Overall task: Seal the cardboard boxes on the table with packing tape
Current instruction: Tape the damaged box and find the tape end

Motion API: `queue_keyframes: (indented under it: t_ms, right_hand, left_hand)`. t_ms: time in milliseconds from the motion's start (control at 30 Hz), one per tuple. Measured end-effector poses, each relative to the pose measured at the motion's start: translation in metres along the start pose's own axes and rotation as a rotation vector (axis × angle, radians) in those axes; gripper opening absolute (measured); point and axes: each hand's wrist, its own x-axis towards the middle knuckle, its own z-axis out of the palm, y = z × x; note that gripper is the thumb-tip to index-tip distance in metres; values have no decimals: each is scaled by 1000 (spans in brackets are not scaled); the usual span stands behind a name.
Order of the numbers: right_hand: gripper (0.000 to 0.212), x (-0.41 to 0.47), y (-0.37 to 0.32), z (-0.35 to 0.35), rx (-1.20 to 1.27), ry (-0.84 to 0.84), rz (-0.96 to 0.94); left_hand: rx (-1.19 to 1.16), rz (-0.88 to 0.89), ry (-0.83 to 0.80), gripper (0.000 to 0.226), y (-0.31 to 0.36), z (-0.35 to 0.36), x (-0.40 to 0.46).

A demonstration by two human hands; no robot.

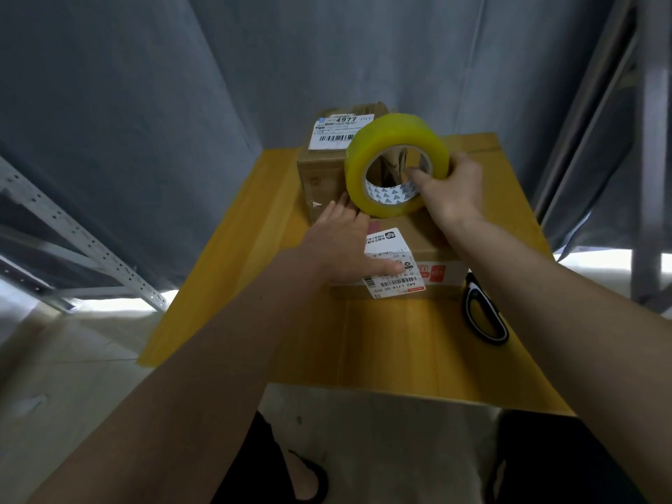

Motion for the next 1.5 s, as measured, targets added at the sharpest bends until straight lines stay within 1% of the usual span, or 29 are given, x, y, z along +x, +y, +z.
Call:
queue_keyframes:
  t_ms: [67, 133, 267, 333, 433, 467, 533, 633, 700, 733, 800, 867, 933, 1000, 1067, 1133, 1233, 1267, 1367, 1400, 1433, 1500]
  right_hand:
    - [45, 1, 2, 1, -84, -39, -7]
    - [45, 3, 3, 0, -101, -78, -3]
    - [33, 11, 3, -9, -25, -191, -27]
    - [29, 20, 2, -16, -17, -288, -36]
    - [12, 34, 1, -21, -32, -445, -23]
    - [12, 38, 2, -22, -26, -491, -5]
    - [24, 45, 3, -23, -48, -595, 44]
    - [54, 56, 5, -25, -93, -754, 89]
    - [68, 62, 8, -25, -83, -812, 86]
    - [72, 64, 10, -24, -74, -816, 83]
    - [70, 65, 16, -21, -58, -787, 70]
    - [62, 67, 22, -19, -27, -766, 55]
    - [51, 69, 23, -20, 7, -831, 73]
    - [47, 72, 23, -22, 38, -912, 122]
    - [42, 73, 23, -23, 57, -900, 174]
    - [39, 75, 25, -25, 45, -836, 224]
    - [44, 75, 30, -35, 0, -725, 288]
    - [42, 75, 31, -39, -15, -671, 298]
    - [24, 74, 37, -49, -14, -462, 246]
    - [21, 75, 38, -51, -2, -400, 218]
    - [22, 76, 38, -53, 11, -363, 198]
    - [29, 77, 38, -55, 13, -349, 193]
  left_hand:
    - [-15, 3, -8, 120, 1, -2, -1]
    - [-16, -6, -32, 120, 3, -5, -1]
    - [-42, -28, -61, 117, 7, -10, 0]
    - [-60, -44, -65, 116, 10, -11, 2]
    - [-66, -49, -48, 117, 15, -8, 6]
    - [-67, -50, -35, 118, 17, -6, 6]
    - [-68, -52, -8, 118, 17, -2, 6]
    - [-63, -50, 10, 115, 13, 0, 9]
    - [-69, -42, 20, 111, 11, -1, 11]
    - [-78, -39, 28, 109, 10, -1, 11]
    - [-115, -44, 52, 105, 10, -2, 12]
    - [-145, -40, 67, 102, 10, -3, 12]
    - [-146, -17, 74, 100, 9, -5, 13]
    - [-151, 0, 76, 98, 9, -6, 14]
    - [-153, 3, 76, 95, 11, -8, 16]
    - [-136, 2, 67, 95, 16, -9, 20]
    - [-112, 17, 40, 99, 26, -14, 30]
    - [-125, 25, 33, 100, 30, -15, 34]
    - [-161, 47, 22, 107, 41, -15, 45]
    - [-150, 49, 26, 109, 44, -14, 47]
    - [-135, 47, 34, 112, 47, -12, 50]
    - [-114, 41, 55, 110, 51, -10, 54]
